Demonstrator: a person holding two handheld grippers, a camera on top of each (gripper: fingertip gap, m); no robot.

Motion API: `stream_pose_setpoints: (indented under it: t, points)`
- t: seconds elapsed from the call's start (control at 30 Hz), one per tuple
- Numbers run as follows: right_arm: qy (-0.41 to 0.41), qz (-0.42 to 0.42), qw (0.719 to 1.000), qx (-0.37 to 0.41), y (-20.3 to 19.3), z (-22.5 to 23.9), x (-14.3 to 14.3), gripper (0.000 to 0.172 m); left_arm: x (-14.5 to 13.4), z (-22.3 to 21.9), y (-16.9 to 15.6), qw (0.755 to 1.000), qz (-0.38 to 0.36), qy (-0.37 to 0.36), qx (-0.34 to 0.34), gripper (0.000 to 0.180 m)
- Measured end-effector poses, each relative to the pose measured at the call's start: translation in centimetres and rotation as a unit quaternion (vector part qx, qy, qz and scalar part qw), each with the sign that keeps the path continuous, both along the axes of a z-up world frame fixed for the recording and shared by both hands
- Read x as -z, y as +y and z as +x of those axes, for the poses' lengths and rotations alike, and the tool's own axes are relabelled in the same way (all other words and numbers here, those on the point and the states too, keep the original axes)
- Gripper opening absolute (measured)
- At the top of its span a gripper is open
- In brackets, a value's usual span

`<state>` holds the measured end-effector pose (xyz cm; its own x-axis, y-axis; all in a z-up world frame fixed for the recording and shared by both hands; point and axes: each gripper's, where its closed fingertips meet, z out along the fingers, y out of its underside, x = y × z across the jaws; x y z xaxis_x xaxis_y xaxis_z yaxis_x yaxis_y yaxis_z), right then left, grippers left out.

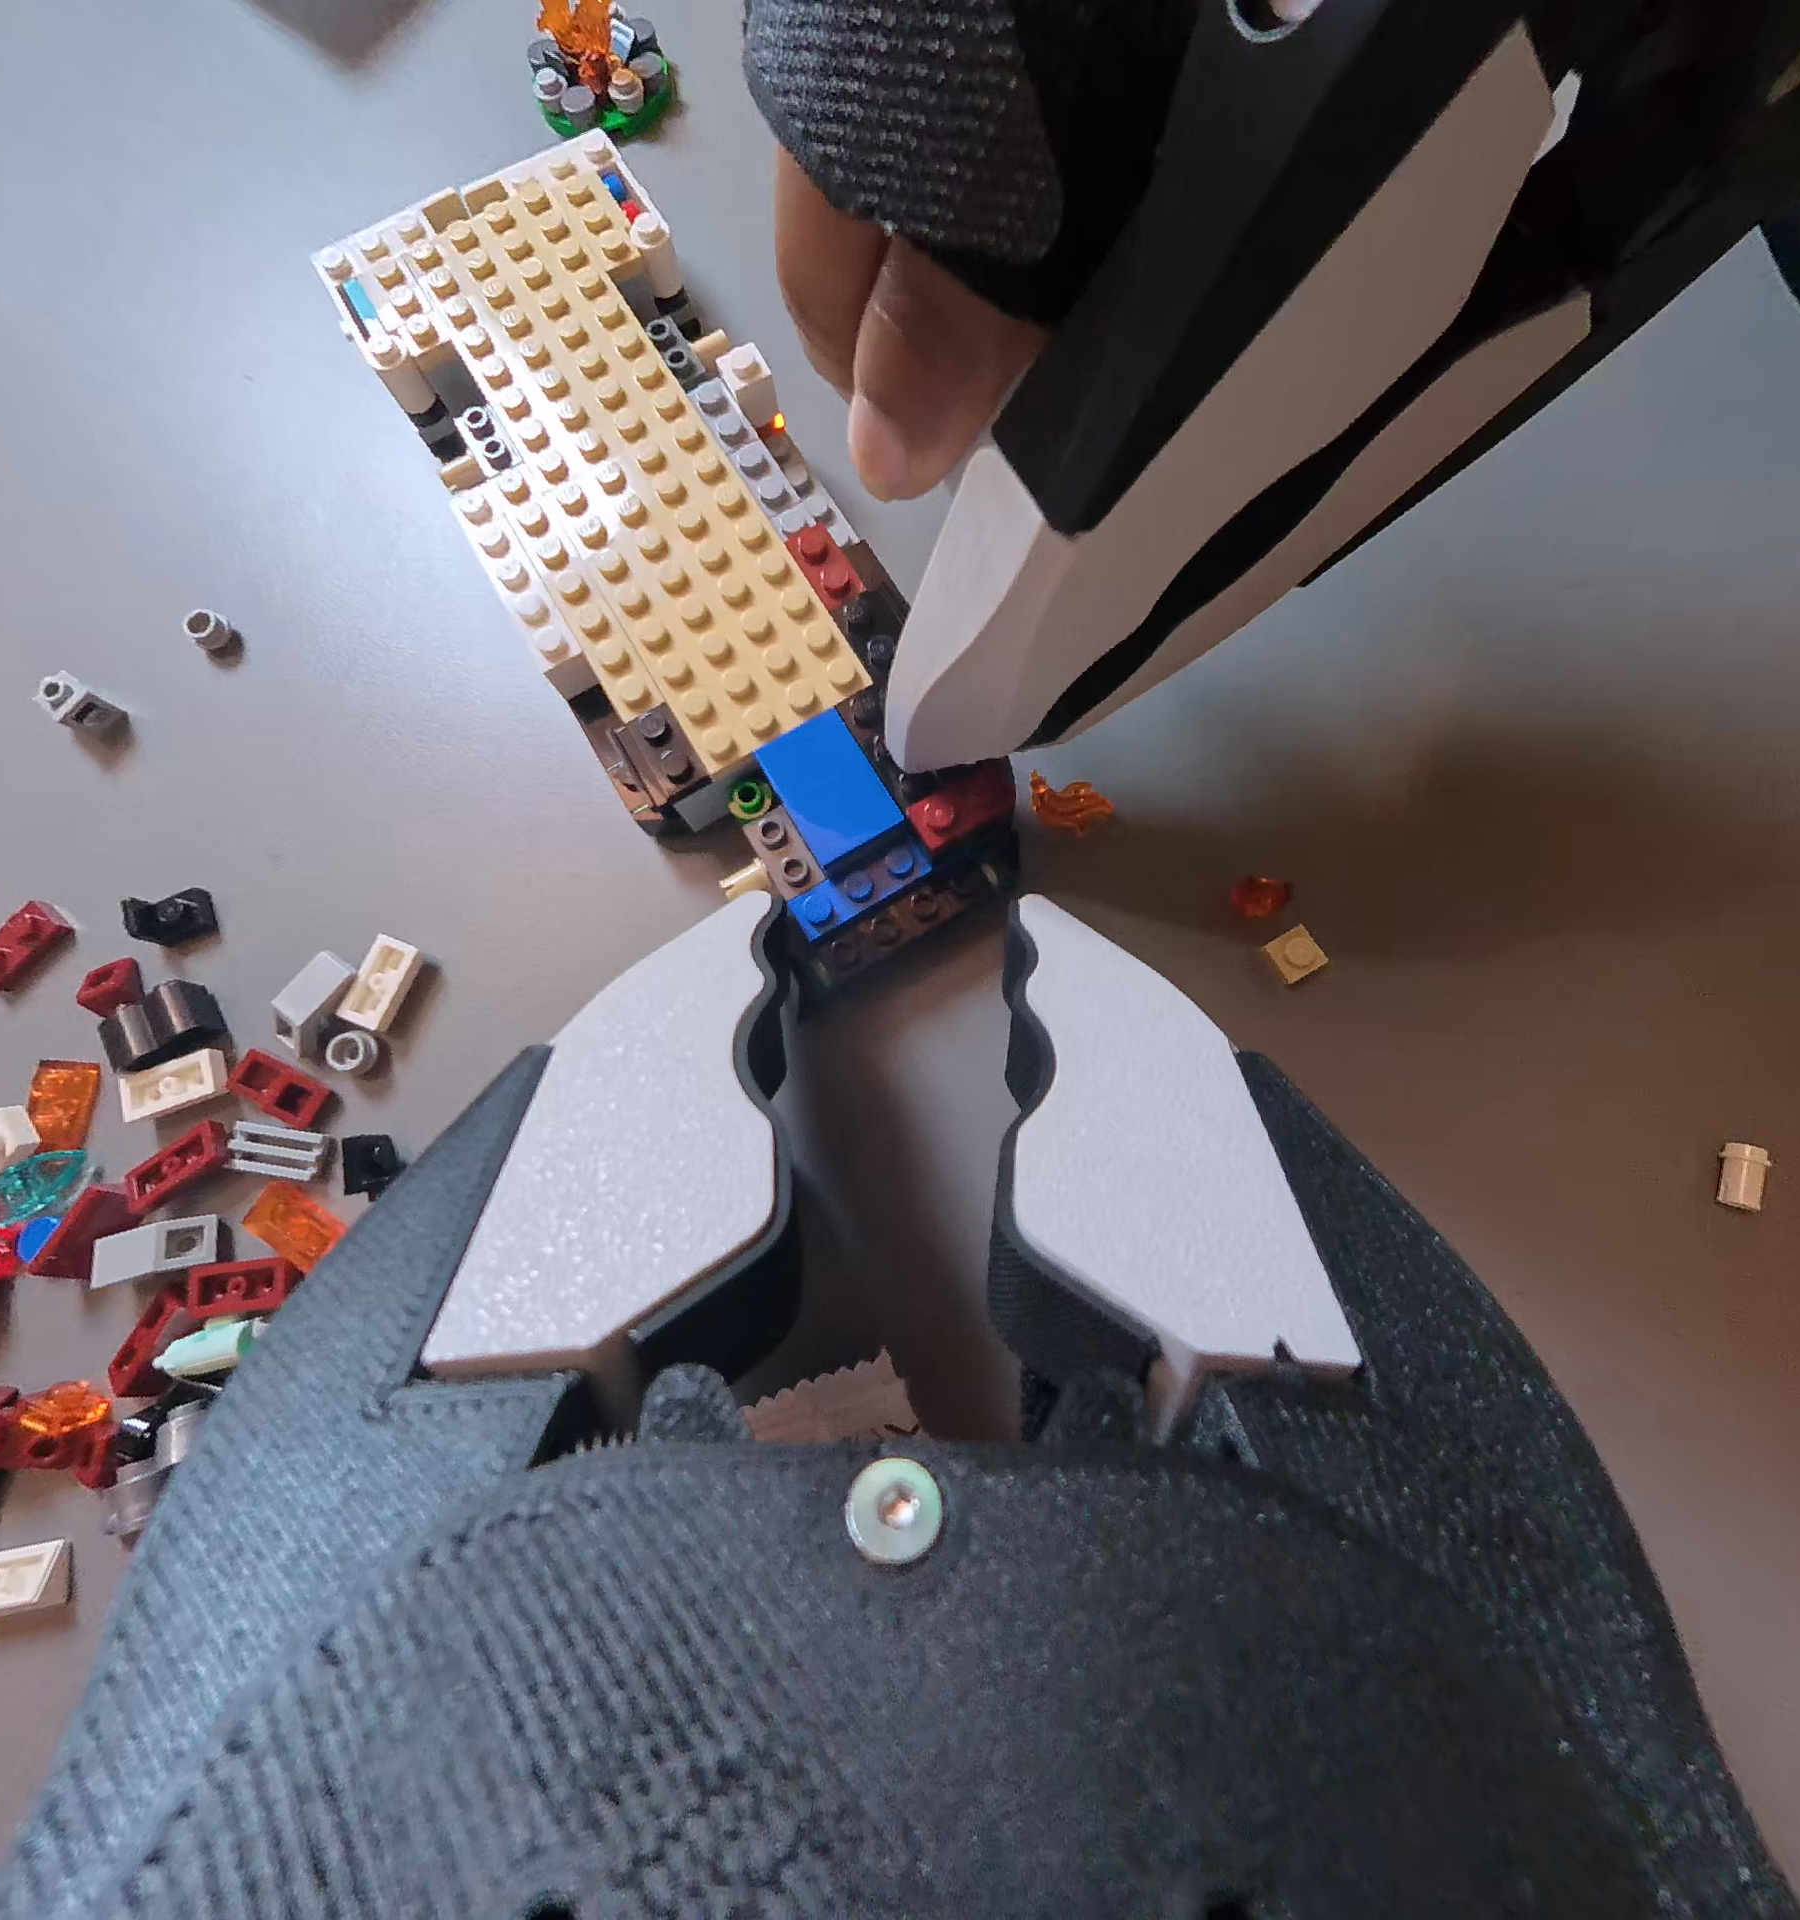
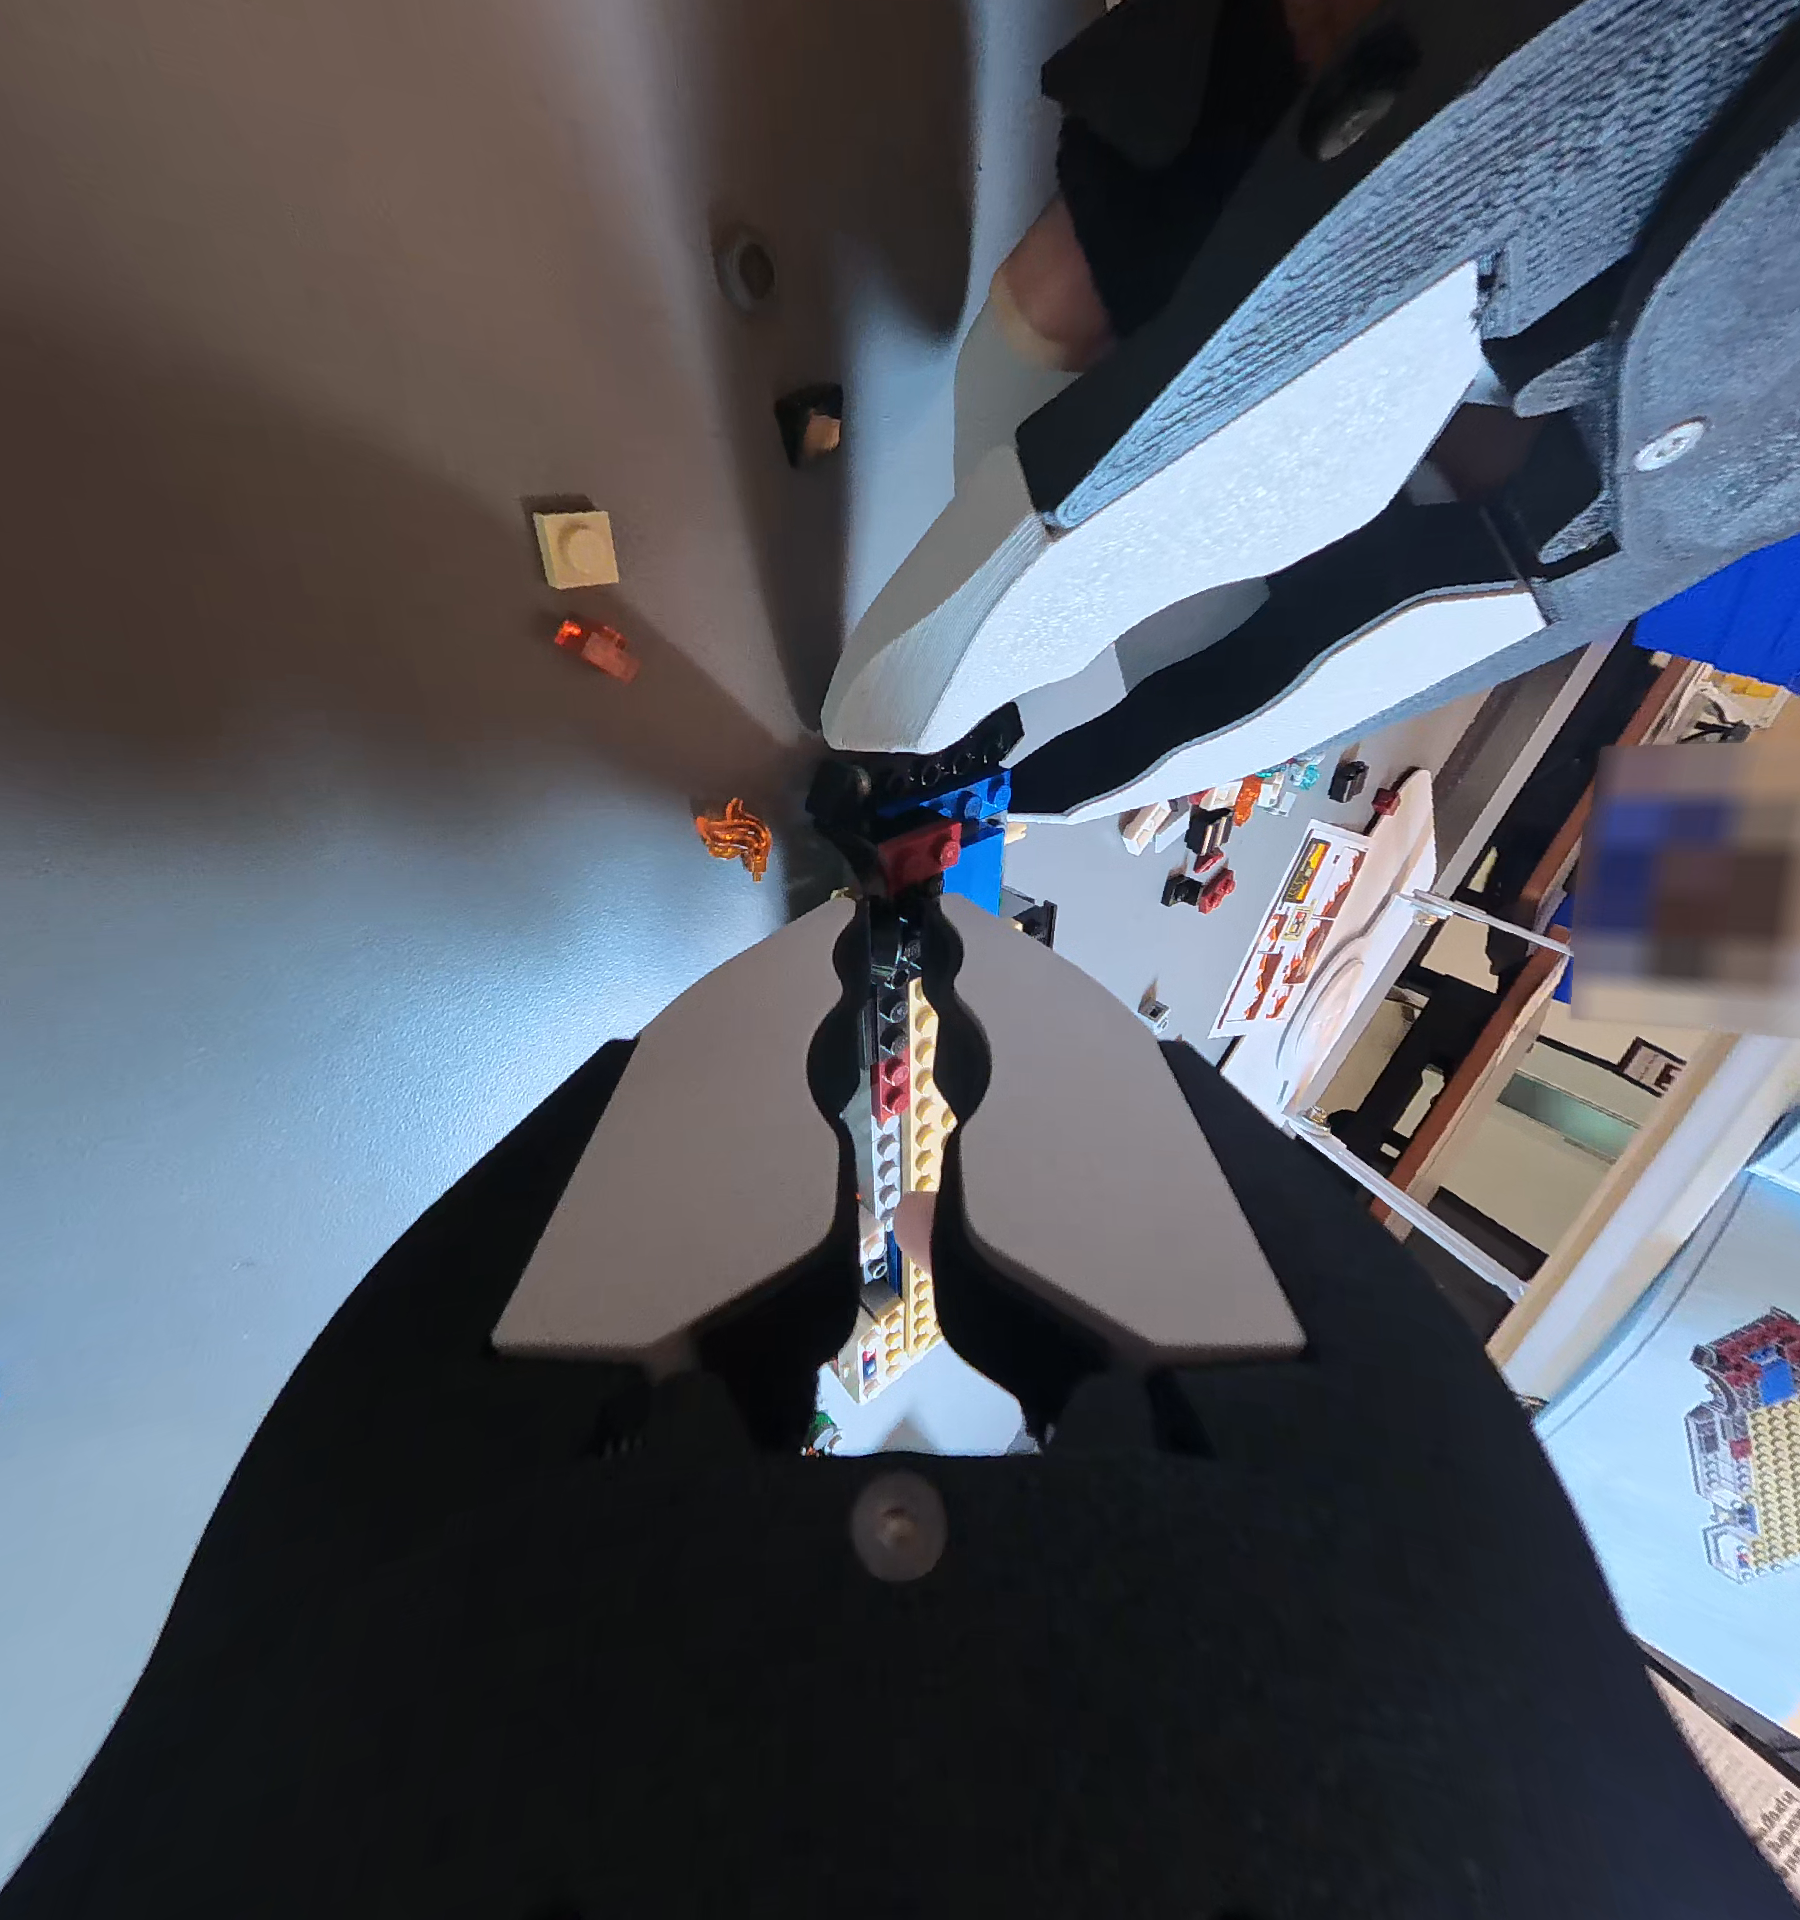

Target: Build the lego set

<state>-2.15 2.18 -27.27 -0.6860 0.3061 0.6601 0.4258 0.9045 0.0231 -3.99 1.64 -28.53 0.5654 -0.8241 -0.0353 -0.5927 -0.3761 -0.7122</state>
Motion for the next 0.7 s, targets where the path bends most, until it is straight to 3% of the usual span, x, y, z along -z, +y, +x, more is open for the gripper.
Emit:
stream_pose_setpoints:
  t: [0.4, 0.6, 0.7]
  points:
    - [-0.006, -0.017, 1.000, 0.002, -0.01, -0.21, -0.01, 0.009, 0.01, -0.12, 0.13, 1.000, 0.000, 0.002, -0.004, 0.037]
    - [0.036, -0.048, 0.998, 0.030, -0.07, -0.39, -0.05, 0.010, -0.06, -0.22, 0.20, 1.000, 0.000, -0.009, -0.008, 0.038]
    - [0.049, -0.071, 0.995, 0.051, -0.31, -0.14, 0.11, 0.022, -0.14, -0.20, 0.25, 1.000, 0.001, -0.013, -0.009, 0.036]
